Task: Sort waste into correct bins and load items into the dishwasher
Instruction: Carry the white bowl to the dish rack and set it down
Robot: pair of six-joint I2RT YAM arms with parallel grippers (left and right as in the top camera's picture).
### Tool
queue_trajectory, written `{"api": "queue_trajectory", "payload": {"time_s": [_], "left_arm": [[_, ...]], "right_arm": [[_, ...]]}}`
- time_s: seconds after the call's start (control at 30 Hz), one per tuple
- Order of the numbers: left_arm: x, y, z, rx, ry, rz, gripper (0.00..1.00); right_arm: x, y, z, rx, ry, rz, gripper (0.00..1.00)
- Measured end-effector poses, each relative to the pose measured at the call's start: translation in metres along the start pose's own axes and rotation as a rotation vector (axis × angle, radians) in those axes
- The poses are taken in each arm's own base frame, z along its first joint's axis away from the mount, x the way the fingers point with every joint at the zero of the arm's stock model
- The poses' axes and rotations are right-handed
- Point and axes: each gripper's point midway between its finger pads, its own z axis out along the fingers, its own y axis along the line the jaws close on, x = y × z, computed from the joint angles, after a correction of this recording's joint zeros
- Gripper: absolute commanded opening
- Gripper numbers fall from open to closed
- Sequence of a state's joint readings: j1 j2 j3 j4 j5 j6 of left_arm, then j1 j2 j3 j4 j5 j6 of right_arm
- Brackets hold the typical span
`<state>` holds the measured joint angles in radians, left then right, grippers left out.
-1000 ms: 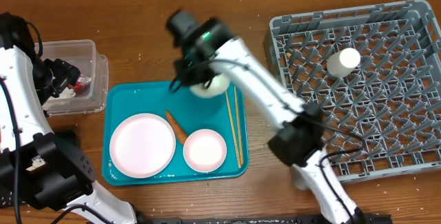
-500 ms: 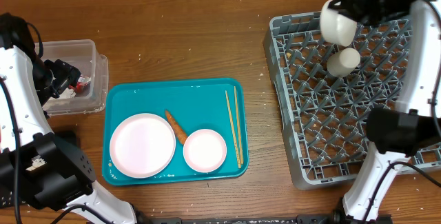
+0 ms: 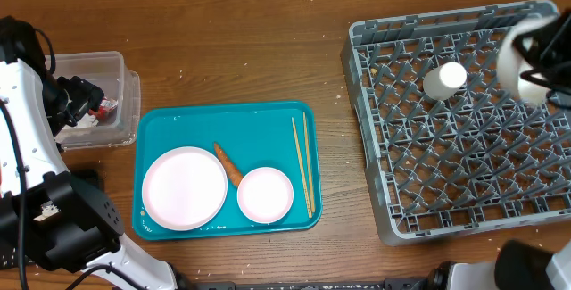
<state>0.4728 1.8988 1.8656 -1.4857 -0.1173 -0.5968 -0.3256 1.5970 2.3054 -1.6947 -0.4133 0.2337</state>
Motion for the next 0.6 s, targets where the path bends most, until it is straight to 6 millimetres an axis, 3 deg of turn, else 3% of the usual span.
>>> {"api": "queue_trajectory", "payload": {"time_s": [0.03, 0.07, 0.1, 0.17, 0.27, 0.43, 0.6], "left_arm": [[0.000, 0.000, 0.000, 0.000, 0.000, 0.000, 1.00], [0.000, 0.000, 0.000, 0.000, -0.001, 0.000, 1.00], [0.000, 0.000, 0.000, 0.001, -0.001, 0.000, 1.00], [0.000, 0.000, 0.000, 0.001, -0.001, 0.000, 1.00], [0.000, 0.000, 0.000, 0.001, -0.001, 0.000, 1.00], [0.000, 0.000, 0.000, 0.001, 0.000, 0.000, 1.00], [0.000, 0.000, 0.000, 0.000, -0.001, 0.000, 1.00]], "right_arm": [[0.010, -0.027, 0.017, 0.080, 0.063, 0.051, 0.04], [0.012, -0.037, 0.025, 0.102, 0.089, 0.070, 0.04], [0.015, -0.055, 0.054, 0.108, 0.164, 0.083, 0.04], [0.027, -0.054, 0.084, 0.006, 0.262, 0.051, 0.04], [0.052, -0.049, 0.110, -0.160, 0.368, 0.057, 0.04], [0.073, -0.044, 0.139, -0.423, 0.404, 0.083, 0.04], [0.093, -0.044, 0.158, -0.574, 0.415, 0.109, 0.04]]}}
